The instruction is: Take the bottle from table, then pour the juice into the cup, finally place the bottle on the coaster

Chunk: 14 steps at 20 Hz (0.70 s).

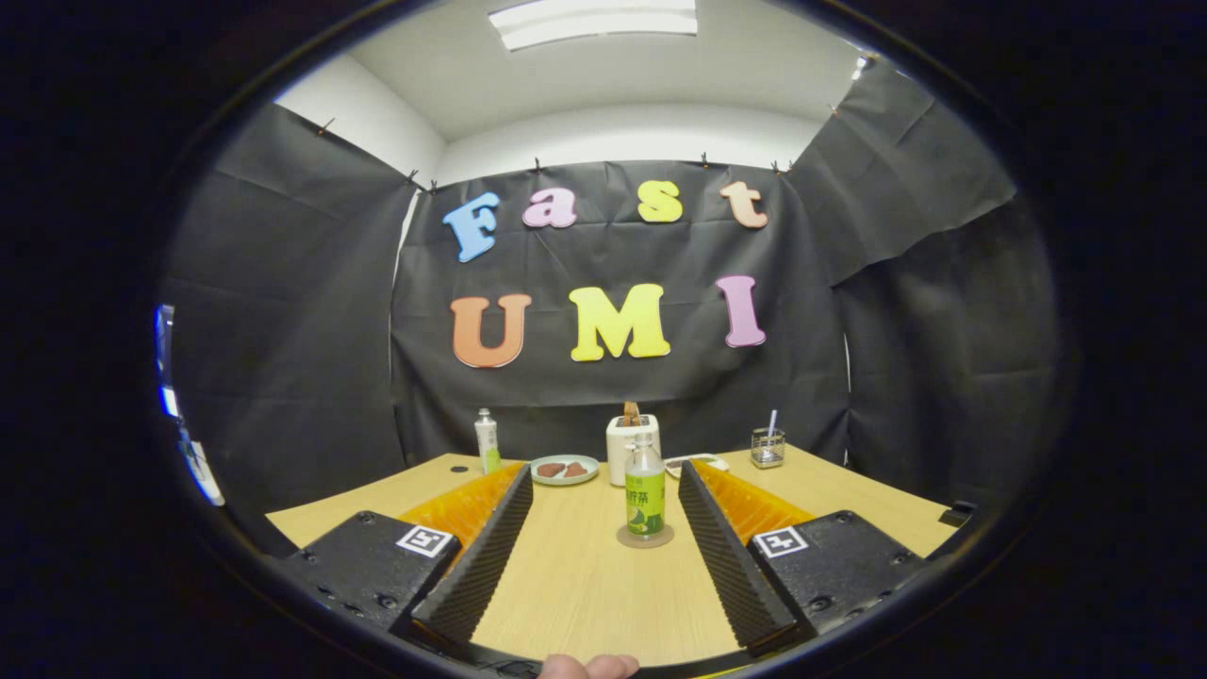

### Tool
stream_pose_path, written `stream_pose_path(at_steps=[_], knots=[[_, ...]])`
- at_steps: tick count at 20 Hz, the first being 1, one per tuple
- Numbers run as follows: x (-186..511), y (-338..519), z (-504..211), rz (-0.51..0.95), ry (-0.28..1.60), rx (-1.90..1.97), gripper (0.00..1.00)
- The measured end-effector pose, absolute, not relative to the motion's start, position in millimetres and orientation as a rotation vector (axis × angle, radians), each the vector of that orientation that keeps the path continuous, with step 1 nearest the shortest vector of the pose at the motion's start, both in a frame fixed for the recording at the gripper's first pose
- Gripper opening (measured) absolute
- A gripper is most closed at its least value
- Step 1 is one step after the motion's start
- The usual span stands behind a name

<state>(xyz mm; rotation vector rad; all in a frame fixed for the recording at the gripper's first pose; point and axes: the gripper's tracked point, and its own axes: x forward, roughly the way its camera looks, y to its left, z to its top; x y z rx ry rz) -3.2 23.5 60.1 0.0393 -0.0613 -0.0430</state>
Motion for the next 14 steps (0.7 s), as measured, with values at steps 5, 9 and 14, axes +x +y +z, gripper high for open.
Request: stream_pose_path(at_steps=[5, 9, 14], knots=[[-0.2, 24.4, 63.6, -0.043, -0.061, 0.02, 1.0], [3.1, 18.1, 60.4, -0.054, -0.055, 0.027, 1.0], [2.9, 11.8, 59.8, -0.071, -0.054, 0.033, 1.0]])
